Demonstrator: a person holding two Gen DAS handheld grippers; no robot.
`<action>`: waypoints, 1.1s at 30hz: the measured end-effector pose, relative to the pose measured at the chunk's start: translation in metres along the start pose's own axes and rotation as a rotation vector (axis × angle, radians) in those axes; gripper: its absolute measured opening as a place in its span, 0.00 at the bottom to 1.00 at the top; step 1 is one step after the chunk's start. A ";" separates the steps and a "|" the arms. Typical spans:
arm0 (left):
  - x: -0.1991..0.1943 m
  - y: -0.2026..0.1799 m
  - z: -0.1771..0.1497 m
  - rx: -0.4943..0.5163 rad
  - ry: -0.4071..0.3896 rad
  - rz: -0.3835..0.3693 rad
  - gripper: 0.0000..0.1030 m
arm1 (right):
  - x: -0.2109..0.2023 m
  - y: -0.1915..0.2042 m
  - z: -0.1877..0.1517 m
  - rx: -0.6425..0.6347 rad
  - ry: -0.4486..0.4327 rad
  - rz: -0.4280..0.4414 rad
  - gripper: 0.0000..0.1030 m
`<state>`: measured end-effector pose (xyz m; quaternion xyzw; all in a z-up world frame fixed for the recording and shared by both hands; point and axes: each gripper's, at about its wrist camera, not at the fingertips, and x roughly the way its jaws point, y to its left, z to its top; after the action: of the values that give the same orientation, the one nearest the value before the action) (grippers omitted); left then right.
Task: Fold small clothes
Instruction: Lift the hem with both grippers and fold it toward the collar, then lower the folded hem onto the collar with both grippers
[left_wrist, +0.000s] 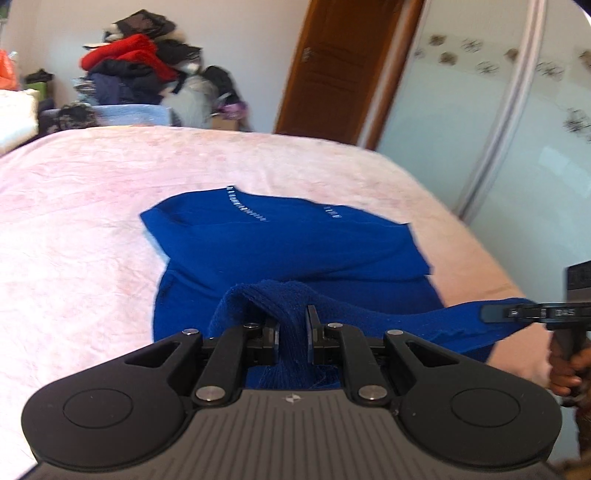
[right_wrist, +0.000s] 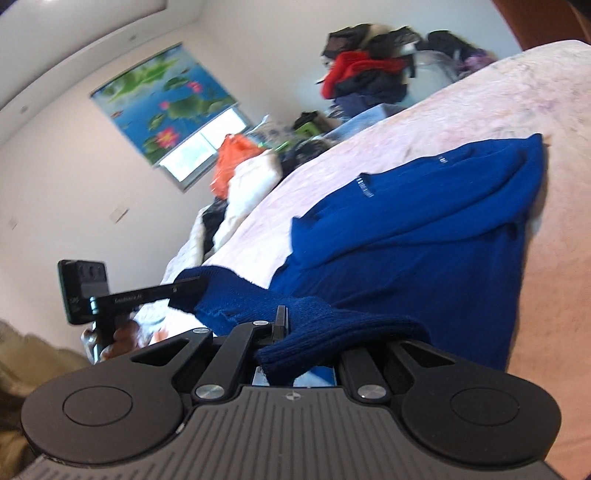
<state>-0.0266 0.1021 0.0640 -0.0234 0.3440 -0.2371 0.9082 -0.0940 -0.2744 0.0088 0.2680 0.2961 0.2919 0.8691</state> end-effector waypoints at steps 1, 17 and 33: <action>0.007 -0.005 0.003 0.010 0.003 0.037 0.12 | 0.009 0.000 0.003 -0.009 -0.007 -0.049 0.10; 0.083 -0.039 0.015 0.115 0.100 0.344 0.12 | 0.079 -0.009 0.019 -0.044 -0.047 -0.282 0.10; 0.080 -0.036 0.028 0.118 0.070 0.361 0.12 | 0.073 -0.006 0.030 -0.034 -0.111 -0.276 0.10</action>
<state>0.0285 0.0312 0.0434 0.1004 0.3596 -0.0908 0.9232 -0.0238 -0.2392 -0.0005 0.2256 0.2766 0.1597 0.9204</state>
